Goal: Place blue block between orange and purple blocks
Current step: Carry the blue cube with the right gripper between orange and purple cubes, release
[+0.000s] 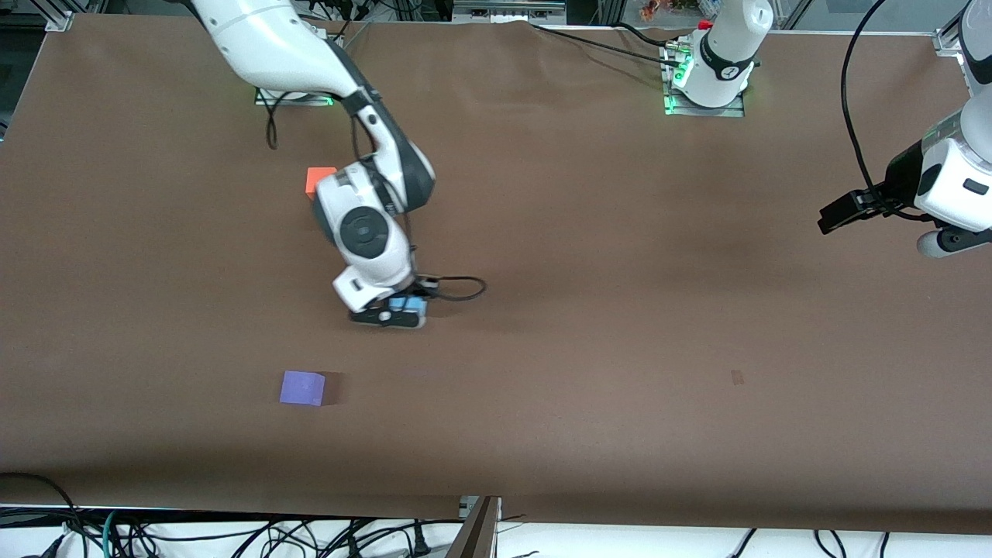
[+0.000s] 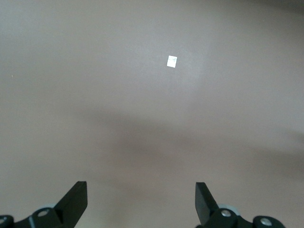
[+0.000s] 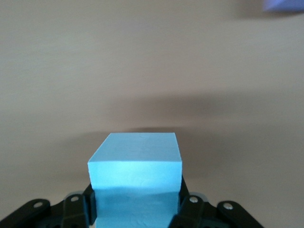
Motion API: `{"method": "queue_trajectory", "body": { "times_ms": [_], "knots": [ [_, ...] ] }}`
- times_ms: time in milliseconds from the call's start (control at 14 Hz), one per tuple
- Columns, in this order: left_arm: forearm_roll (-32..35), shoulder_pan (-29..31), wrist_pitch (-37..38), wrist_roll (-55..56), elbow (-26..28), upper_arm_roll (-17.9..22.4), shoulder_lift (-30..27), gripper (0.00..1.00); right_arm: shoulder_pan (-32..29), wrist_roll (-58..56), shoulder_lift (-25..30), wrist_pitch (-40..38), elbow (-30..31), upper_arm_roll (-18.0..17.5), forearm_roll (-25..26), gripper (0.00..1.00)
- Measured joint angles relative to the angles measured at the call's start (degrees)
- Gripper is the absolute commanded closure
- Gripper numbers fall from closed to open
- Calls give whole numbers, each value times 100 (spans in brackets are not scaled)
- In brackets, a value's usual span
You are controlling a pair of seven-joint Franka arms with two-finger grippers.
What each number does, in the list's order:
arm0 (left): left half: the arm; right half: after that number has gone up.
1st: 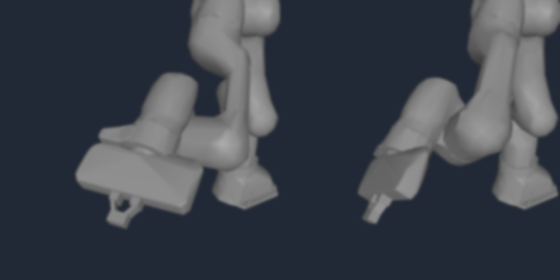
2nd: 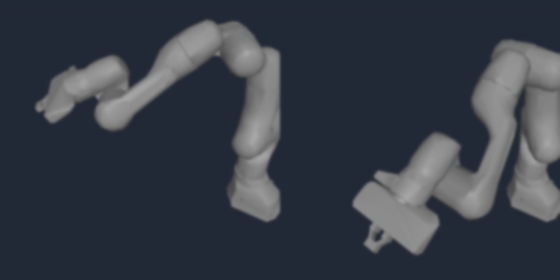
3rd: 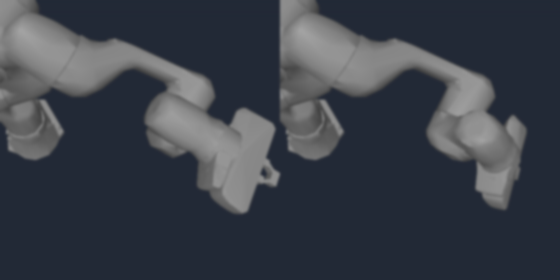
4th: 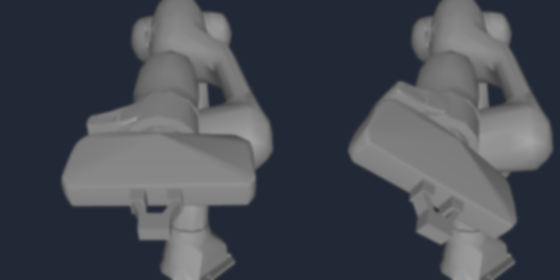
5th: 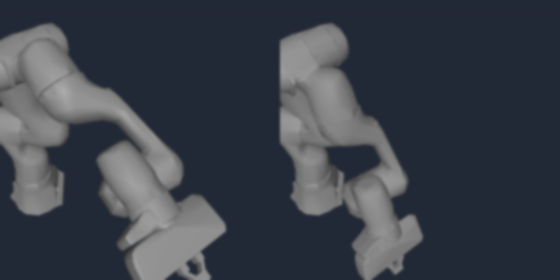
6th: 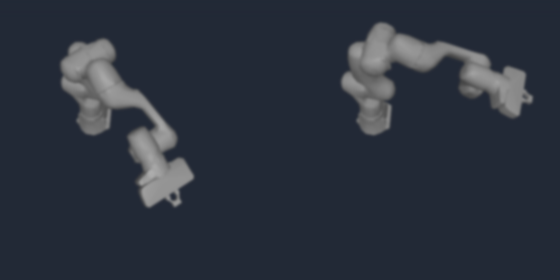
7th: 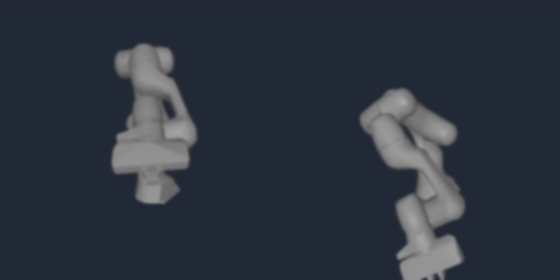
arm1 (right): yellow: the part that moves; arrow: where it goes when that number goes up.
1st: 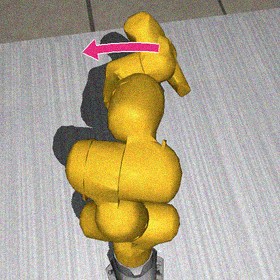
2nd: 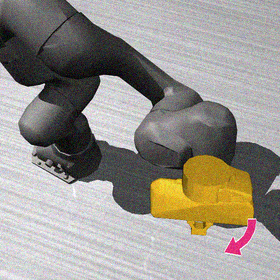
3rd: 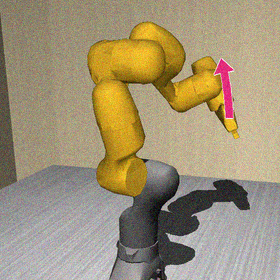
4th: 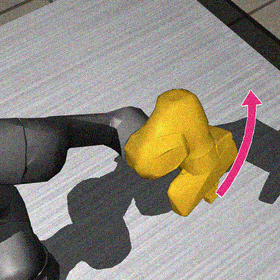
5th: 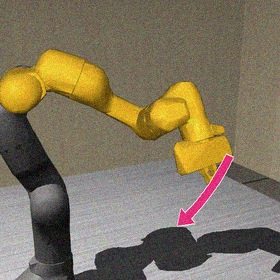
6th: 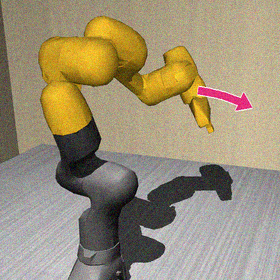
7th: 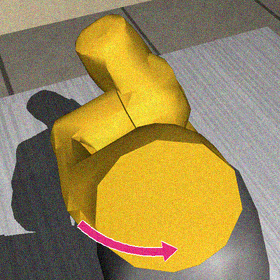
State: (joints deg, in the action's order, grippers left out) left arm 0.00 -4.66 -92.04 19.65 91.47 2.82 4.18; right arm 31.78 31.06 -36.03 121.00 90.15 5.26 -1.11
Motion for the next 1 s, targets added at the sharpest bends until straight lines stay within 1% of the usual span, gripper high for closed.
{"method": "queue_trajectory", "body": {
  "times_ms": [143, 357, 500, 643, 714, 786, 857, 1000],
  "knots": [
    [0, 0, 0, 0, 0, 0, 0, 0, -165, -503, 213, -407, 98, 346, -14, 100],
    [0, 0, 0, 0, 0, 1, 0, 0, -581, -1005, 450, -436, 597, 432, -17, 100],
    [0, 0, 0, 0, 0, 1, 0, 0, -831, -1355, 548, -231, 998, 437, -131, 100],
    [0, 0, 0, 0, 0, 1, 0, 0, -966, -1609, 625, 385, 1561, 439, -326, 99],
    [0, 0, 0, 0, 0, 1, 0, 0, -969, -1634, 658, 753, 1871, 437, -334, 69],
    [0, 0, 1, 0, 0, 1, 0, 0, -963, -1649, 680, 1068, 2143, 424, -334, 1],
    [0, 0, 2, 0, 0, 1, 0, 0, -956, -1674, 708, 1263, 2299, 418, -334, 0],
    [0, 0, 4, 0, 0, 1, 0, 0, -953, -1746, 821, 1285, 2322, 416, -334, 0]
  ]
}}
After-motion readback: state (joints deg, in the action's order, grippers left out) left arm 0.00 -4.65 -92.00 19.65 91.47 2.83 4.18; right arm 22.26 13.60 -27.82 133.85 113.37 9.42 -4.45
